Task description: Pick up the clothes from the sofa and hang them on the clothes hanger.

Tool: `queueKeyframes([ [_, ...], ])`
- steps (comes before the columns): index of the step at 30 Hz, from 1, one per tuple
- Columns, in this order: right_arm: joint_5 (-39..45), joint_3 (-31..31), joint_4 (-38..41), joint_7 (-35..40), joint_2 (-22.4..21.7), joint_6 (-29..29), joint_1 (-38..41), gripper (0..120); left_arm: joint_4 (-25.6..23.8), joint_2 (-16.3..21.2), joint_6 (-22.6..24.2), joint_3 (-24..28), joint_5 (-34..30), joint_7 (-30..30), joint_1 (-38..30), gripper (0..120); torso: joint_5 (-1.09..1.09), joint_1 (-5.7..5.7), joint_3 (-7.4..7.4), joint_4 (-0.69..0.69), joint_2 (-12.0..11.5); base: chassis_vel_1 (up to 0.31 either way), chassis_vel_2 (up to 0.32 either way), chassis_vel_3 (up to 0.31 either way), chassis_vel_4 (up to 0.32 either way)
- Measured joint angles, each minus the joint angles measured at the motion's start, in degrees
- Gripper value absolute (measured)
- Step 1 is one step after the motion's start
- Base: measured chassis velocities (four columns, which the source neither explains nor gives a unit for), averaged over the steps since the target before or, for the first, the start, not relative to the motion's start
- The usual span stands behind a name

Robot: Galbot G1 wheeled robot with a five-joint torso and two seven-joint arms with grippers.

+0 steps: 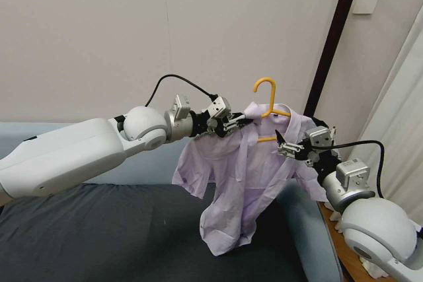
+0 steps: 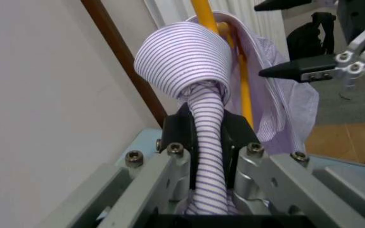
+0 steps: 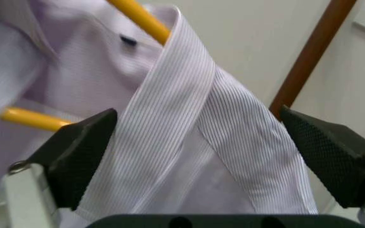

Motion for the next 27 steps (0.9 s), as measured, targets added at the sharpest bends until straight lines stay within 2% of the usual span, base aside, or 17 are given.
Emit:
queueKeyframes([
  [4, -3.3, 0.1, -1.8, 1.1, 0.4, -1.0, -1.7, 78, 0.0, -0.5, 0.4, -0.2, 0.2, -0.3, 0.1, 7, -0.01, 0.00, 0.00, -0.03, 0.0, 0.000, 0.000, 0.000, 0.000],
  [5, -3.3, 0.1, -1.8, 1.1, 0.4, -1.0, -1.7, 78, 0.0, -0.5, 0.4, -0.2, 0.2, -0.3, 0.1, 7, -0.01, 0.00, 0.00, -0.03, 0.0, 0.000, 0.000, 0.000, 0.000],
  [9, -3.8, -0.2, -1.7, 0.6, 0.6, -1.0, -1.9, 59, 0.2, -1.2, 0.4, -0.2, 0.0, -0.5, 0.1, 7, -0.01, 0.00, 0.00, -0.03, 0.0, 0.000, 0.000, 0.000, 0.000],
  [10, -3.8, -0.2, -1.7, 0.6, 0.6, -1.0, -1.9, 59, 0.2, -1.2, 0.4, -0.2, 0.0, -0.5, 0.1, 7, -0.01, 0.00, 0.00, -0.03, 0.0, 0.000, 0.000, 0.000, 0.000],
  [12, -3.8, -0.2, -1.7, 0.5, 0.6, -0.9, -2.2, 49, 0.0, -1.2, 0.4, -0.1, 0.0, -0.5, 0.1, 7, -0.01, 0.00, 0.00, -0.03, 0.0, 0.000, 0.000, 0.000, 0.000],
  [15, -4.0, -0.2, -1.9, 0.3, 0.6, -0.5, -2.4, 43, -0.2, -1.1, 0.4, -0.1, 0.0, -0.5, 0.2, 7, -0.01, 0.00, -0.01, -0.03, 0.0, 0.000, 0.000, 0.000, 0.000],
  [18, -4.2, -0.2, -2.0, 0.1, 0.6, -0.1, -2.4, 27, -0.5, -0.7, 0.4, 0.0, -0.1, -0.4, 0.3, 7, -0.01, 0.00, -0.01, -0.03, 0.0, 0.000, 0.000, 0.000, 0.000],
  [20, -4.2, -0.2, -2.0, 0.0, 0.6, 0.0, -2.4, 26, -0.6, -0.6, 0.4, 0.0, -0.1, -0.4, 0.3, 7, -0.01, 0.00, -0.01, -0.02, 0.0, 0.000, 0.000, 0.000, 0.000],
  [24, -4.7, -0.2, -1.6, -0.3, 0.4, 0.6, -2.7, 6, -0.9, 0.1, 0.4, 0.2, 0.0, -0.4, 0.4, 7, -0.02, 0.00, -0.01, -0.02, 0.0, 0.000, 0.000, 0.000, 0.000],
  [27, -5.0, -0.2, -1.3, -0.7, 0.3, 0.9, -2.9, 0, -0.9, 0.3, 0.4, 0.2, 0.0, -0.4, 0.4, 7, -0.02, 0.00, -0.01, -0.02, 0.0, 0.000, 0.000, 0.000, 0.000],
])
